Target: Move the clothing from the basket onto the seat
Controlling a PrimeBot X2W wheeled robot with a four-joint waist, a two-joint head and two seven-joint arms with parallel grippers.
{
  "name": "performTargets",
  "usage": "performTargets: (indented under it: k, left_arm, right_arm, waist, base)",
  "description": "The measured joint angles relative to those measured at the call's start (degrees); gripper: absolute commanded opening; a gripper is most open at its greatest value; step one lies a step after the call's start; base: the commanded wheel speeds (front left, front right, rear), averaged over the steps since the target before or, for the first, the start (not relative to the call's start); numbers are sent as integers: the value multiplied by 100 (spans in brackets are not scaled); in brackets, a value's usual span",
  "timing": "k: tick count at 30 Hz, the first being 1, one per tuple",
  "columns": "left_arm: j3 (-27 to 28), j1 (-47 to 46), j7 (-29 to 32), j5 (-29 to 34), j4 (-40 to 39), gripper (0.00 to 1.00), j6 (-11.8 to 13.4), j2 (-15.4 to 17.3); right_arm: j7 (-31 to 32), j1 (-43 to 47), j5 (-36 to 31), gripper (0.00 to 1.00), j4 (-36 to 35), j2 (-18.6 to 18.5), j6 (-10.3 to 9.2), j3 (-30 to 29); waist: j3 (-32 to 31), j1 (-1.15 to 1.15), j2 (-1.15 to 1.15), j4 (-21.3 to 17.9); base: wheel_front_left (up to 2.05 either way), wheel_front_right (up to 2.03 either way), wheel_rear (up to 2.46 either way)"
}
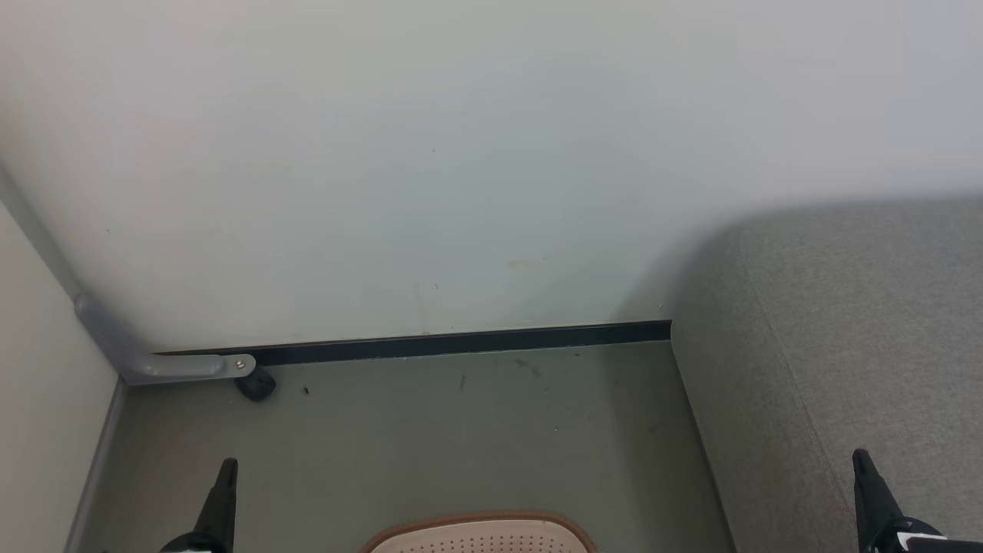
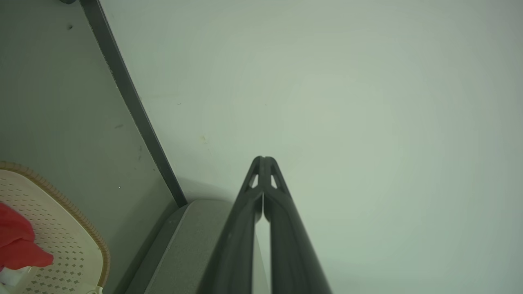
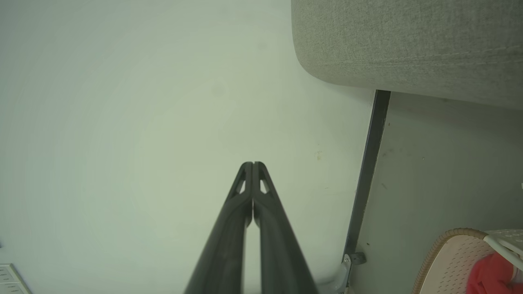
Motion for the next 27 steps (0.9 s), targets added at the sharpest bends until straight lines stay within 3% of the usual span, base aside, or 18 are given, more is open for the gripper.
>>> performTargets:
  k: [26, 27]
  left_arm:
    - [0, 0, 0, 0, 0, 0, 0, 0]
    - [-3, 9, -1, 0, 18, 100, 1, -4]
  right_arm:
    - [0, 0, 0, 0, 0, 0, 0, 0]
    - [0, 5, -3, 100, 22, 4, -1, 4]
  waist:
    - [0, 0, 0, 0]
    - [0, 0, 0, 0]
  base:
    - [0, 0, 0]
    - [0, 0, 0]
